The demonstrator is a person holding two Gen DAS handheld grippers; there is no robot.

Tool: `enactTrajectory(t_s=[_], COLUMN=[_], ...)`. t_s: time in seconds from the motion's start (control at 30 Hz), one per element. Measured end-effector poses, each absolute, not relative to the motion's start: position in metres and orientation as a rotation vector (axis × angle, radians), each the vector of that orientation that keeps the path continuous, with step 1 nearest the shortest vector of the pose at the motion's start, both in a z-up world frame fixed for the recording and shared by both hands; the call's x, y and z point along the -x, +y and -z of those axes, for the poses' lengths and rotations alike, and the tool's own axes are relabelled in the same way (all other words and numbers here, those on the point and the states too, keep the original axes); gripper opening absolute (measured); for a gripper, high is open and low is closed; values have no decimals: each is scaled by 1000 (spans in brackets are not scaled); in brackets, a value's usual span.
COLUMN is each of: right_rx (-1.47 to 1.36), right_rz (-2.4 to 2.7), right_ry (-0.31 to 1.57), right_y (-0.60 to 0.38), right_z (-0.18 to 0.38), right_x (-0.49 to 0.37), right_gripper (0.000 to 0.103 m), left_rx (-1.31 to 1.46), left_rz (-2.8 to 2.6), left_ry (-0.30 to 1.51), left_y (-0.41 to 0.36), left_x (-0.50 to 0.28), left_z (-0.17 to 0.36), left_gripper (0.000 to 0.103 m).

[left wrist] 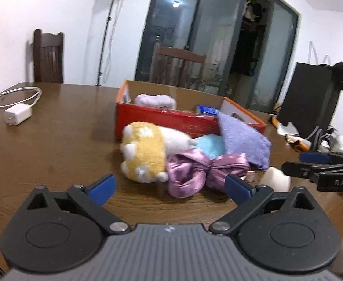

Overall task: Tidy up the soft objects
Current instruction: 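Reach both tools to the white foam cylinder and grasp it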

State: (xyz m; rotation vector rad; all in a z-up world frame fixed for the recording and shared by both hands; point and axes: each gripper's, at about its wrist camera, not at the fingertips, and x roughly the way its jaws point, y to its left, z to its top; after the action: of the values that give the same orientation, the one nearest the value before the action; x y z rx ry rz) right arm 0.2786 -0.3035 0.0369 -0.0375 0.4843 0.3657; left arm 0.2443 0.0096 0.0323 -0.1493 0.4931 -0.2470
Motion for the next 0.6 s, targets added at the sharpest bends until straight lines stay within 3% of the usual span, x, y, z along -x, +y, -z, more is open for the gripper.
enactTrajectory(t_s=[0.27, 0.37, 0.4, 0.6], right_rx=[-113, -216, -237, -258], right_rz=[-373, -449, -473, -496], right_ry=[530, 587, 593, 605], right_y=[-329, -333, -333, -352], right_z=[-26, -15, -12, -12], right_x=[-304, -320, -321, -289], right_gripper=[84, 58, 56, 55], left_rx=[154, 192, 197, 212], left_rz=[354, 404, 422, 552], left_ry=[539, 579, 590, 602], left_y=[-32, -47, -52, -70], left_x=[-267, -277, -279, -271], left_z=[-24, -16, -15, -15], left_gripper=[101, 99, 98, 98])
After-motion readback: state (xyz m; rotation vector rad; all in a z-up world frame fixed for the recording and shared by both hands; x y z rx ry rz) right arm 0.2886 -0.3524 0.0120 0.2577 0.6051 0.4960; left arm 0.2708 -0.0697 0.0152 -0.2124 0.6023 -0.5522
